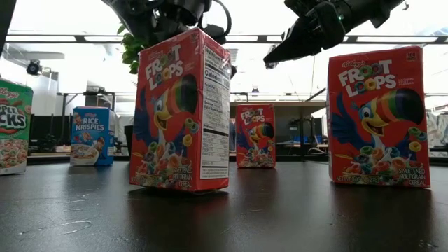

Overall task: Stack cereal on shelf
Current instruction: Put the bottom blue cereal box aligned with the other blue cereal box on the shelf

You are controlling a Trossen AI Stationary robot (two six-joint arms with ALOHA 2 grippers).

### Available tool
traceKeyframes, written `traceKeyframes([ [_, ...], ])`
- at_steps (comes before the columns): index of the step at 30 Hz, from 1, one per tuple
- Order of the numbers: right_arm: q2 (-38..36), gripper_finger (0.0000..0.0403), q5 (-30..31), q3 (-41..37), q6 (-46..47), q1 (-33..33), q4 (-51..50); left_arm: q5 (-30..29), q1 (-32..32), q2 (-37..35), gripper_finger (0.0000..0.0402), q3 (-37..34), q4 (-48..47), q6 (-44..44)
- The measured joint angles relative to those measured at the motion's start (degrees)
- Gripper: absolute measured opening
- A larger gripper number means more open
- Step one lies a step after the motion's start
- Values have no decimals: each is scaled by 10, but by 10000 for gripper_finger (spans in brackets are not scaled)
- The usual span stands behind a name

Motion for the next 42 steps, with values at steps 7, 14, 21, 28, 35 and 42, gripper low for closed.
traceKeyframes([
  [7,0,9,0,0,0,0,0,30,-9,-34,96,0,-93,0],
  [14,0,9,0,0,1,0,-3,188,-15,-126,85,-2,-280,78],
  [21,0,9,0,0,-7,0,0,255,30,-189,36,-55,-237,130],
  [28,0,9,0,0,-9,0,0,254,52,-186,5,-111,-139,115],
  [35,0,9,0,0,-13,0,0,199,68,-165,1,-117,-103,113],
  [42,0,9,0,0,-13,0,0,196,87,-143,0,-113,-99,81],
])
